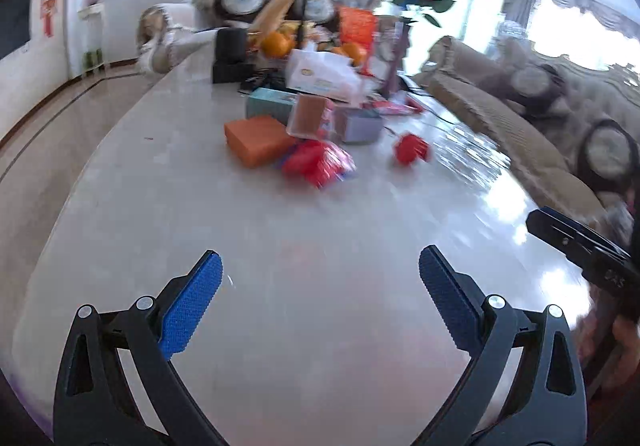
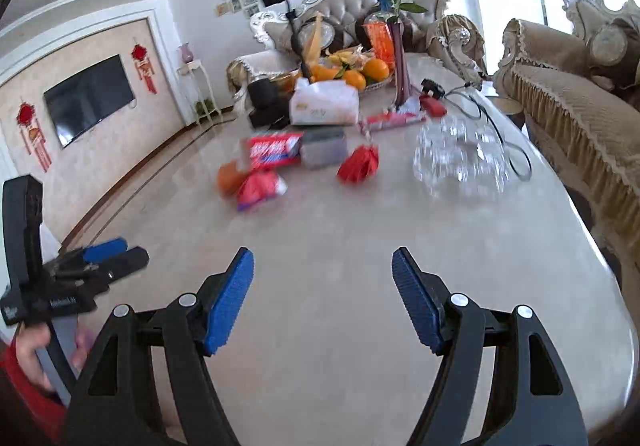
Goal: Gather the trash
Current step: 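Grasp red plastic bag with left tool while right tool grasps red wrapper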
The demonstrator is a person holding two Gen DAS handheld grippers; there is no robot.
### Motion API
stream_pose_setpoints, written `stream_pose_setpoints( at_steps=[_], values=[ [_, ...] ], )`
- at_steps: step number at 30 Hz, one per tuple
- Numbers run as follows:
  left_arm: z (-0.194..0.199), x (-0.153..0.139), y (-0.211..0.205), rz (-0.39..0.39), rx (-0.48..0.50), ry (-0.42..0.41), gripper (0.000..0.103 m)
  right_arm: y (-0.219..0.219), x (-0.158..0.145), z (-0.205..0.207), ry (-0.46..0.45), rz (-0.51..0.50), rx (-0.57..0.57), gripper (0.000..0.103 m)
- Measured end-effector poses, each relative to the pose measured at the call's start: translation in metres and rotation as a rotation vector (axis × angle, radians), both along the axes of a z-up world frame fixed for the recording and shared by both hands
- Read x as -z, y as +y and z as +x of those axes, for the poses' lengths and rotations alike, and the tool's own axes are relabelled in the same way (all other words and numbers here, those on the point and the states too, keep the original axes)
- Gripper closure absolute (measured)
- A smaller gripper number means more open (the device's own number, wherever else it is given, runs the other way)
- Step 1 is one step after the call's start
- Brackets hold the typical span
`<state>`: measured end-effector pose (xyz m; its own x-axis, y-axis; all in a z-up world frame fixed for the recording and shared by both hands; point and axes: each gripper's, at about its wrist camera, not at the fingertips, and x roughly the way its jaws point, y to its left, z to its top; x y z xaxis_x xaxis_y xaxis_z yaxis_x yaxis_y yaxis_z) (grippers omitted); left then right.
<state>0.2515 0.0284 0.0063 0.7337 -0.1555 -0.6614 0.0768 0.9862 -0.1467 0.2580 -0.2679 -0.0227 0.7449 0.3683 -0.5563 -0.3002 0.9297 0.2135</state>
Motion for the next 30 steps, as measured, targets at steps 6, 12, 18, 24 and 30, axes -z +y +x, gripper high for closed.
stream_pose_setpoints(
  at_steps=[6, 12, 18, 24, 30],
  values=[
    [0.071, 0.012, -0.016, -0.011, -0.050, 0.058, 0.007, 0.011, 0.002, 0.073, 0.060, -0.041, -0.028, 0.035],
    [0.121, 0.037, -0.017, -0.043, -0.128, 0.148, 0.007, 0.017, 0.013, 0.128, 0.107, -0.101, -0.027, 0.035],
    [0.143, 0.041, -0.018, -0.079, -0.195, 0.153, 0.007, 0.028, 0.017, 0.159, 0.114, -0.161, -0.036, 0.035],
    [0.155, 0.042, -0.034, -0.030, -0.222, 0.147, 0.007, 0.040, 0.025, 0.175, 0.129, -0.241, -0.043, 0.035],
    [0.171, 0.055, -0.044, 0.025, -0.218, 0.173, 0.007, 0.039, 0.037, 0.183, 0.175, -0.252, -0.043, 0.035]
  ],
)
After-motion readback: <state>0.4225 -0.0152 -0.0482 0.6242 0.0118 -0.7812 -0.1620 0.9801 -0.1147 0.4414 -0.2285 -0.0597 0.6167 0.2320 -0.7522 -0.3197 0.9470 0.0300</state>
